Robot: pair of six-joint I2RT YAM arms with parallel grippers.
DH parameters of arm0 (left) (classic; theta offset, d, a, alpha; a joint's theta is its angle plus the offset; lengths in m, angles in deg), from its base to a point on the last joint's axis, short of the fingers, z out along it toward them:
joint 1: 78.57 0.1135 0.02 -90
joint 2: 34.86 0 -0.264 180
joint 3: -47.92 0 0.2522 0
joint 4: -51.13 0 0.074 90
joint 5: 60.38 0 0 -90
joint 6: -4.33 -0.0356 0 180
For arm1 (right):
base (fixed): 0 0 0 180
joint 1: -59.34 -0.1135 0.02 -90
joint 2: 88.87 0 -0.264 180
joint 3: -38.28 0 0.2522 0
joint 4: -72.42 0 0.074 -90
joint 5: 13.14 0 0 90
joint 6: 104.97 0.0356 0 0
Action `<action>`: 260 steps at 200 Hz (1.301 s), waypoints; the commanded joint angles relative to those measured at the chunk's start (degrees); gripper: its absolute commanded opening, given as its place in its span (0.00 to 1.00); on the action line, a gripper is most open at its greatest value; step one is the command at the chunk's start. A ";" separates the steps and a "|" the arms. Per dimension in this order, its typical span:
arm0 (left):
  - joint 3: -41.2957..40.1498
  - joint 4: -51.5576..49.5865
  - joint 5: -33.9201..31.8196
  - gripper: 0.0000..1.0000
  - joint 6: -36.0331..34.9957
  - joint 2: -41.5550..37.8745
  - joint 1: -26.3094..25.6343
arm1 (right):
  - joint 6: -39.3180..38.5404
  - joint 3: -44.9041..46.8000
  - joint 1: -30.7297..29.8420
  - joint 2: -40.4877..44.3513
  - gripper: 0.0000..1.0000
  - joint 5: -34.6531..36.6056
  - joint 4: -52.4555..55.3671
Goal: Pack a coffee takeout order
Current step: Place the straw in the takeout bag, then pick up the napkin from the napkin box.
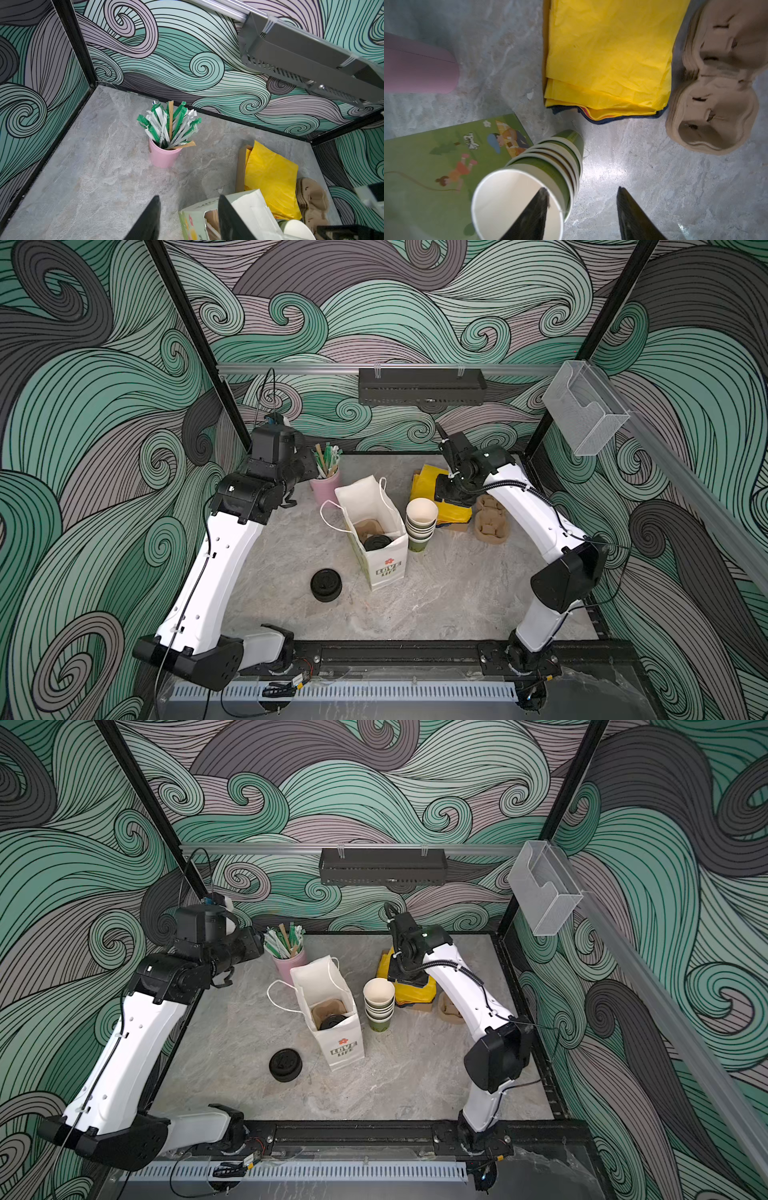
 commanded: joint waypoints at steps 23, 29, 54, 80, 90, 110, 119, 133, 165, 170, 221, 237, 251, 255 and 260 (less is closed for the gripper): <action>-2.04 4.57 3.18 0.47 4.33 0.96 1.06 | 2.70 7.18 7.50 0.58 0.55 -0.21 -5.75; -2.13 4.59 3.50 0.47 4.46 1.11 1.24 | 1.26 6.98 8.69 -0.15 0.55 -0.09 -6.67; -2.22 4.69 4.77 0.47 4.71 1.78 1.61 | -4.90 4.60 13.32 -3.83 0.54 -1.02 -10.11; -2.39 4.86 5.35 0.47 4.96 2.22 1.81 | -10.17 0.49 16.60 -8.34 0.55 -1.84 -12.66; -2.48 5.03 5.37 0.47 5.13 2.38 1.90 | -12.13 -1.27 17.66 -10.19 0.56 -2.10 -13.07; -2.83 5.99 5.39 0.47 5.73 2.54 1.96 | -14.73 -5.46 19.70 -14.41 0.61 -1.38 -13.42; -2.93 6.42 5.63 0.47 5.93 2.73 2.03 | -15.15 -7.19 20.80 -16.38 0.63 -1.98 -13.57; -3.02 6.76 5.80 0.47 6.27 2.90 1.99 | -15.26 -9.03 21.93 -18.89 0.66 -3.39 -14.50; -2.93 6.90 5.81 0.47 6.97 3.28 1.95 | -12.94 -11.06 22.82 -23.03 0.73 -4.32 -17.19; -2.93 6.93 5.76 0.47 7.06 3.35 2.01 | -12.38 -11.11 22.85 -23.51 0.73 -4.39 -17.62; -0.71 4.87 5.72 0.46 7.29 4.29 2.03 | -10.32 -11.77 22.86 -26.31 0.72 -6.52 -22.01; 0.02 4.34 5.38 0.46 7.16 4.48 2.06 | -10.35 -12.40 22.92 -26.63 0.69 -6.37 -22.05; 0.16 4.25 5.15 0.46 7.20 4.40 2.07 | -10.33 -12.59 22.90 -26.59 0.67 -5.92 -22.07; 0.15 4.23 5.11 0.46 7.23 4.40 2.03 | -10.33 -12.59 22.83 -26.56 0.67 -5.72 -22.05; 0.25 4.24 5.11 0.46 7.25 4.42 2.09 | -10.46 -12.59 22.83 -26.55 0.66 -5.40 -22.10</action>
